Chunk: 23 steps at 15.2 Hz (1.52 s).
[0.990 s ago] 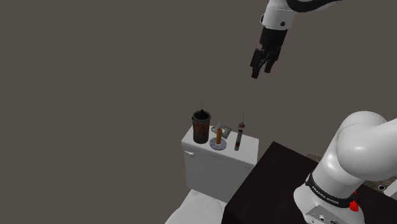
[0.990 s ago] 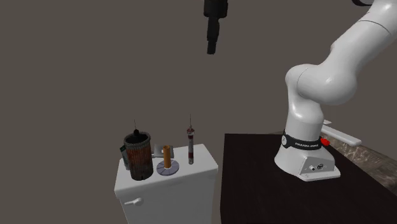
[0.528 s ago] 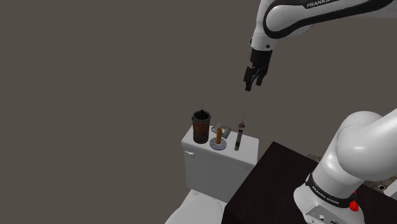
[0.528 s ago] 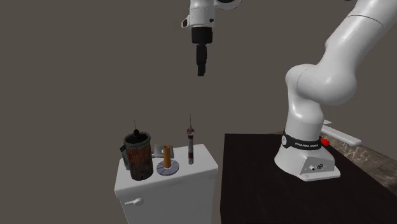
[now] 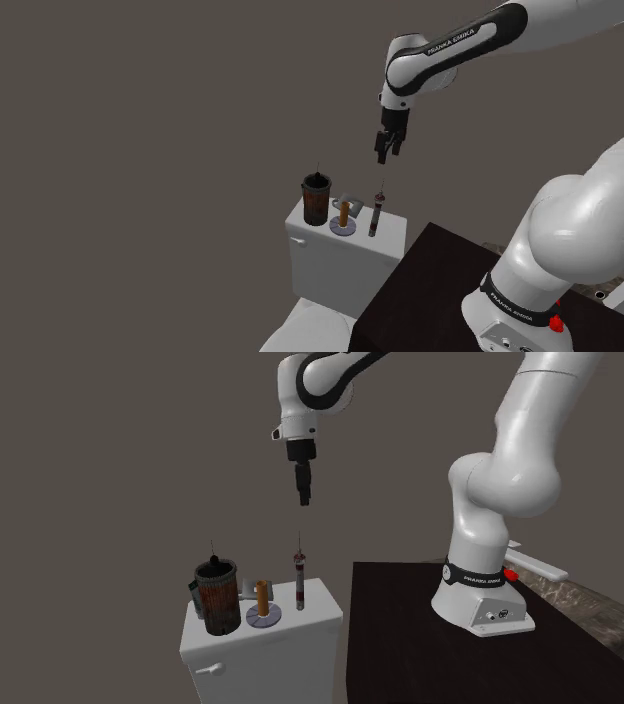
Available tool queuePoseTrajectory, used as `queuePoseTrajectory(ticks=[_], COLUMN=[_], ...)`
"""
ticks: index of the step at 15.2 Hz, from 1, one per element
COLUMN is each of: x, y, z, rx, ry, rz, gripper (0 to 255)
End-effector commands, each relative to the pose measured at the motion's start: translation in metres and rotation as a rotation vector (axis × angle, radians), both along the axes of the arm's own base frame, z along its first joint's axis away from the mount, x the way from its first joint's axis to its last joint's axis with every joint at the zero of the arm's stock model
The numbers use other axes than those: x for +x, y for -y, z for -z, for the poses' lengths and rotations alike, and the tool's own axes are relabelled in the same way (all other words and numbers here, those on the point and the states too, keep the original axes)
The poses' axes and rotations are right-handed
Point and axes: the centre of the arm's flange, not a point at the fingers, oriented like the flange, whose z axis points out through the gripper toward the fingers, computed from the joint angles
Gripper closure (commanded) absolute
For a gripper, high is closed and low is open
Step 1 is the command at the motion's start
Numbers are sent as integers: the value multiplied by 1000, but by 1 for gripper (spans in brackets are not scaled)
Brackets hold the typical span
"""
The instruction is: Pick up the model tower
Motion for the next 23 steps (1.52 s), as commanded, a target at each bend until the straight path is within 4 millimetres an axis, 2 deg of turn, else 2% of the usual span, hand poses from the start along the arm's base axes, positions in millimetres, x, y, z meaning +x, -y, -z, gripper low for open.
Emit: queuePoseTrajectory(ticks=[1,15,23], x=[8,68,70], y=[10,74,77], z=[24,201,246], rx=[10,84,87], ry=[-20,-163,-169], rz=[-13,-101,-105], gripper=[0,0,0])
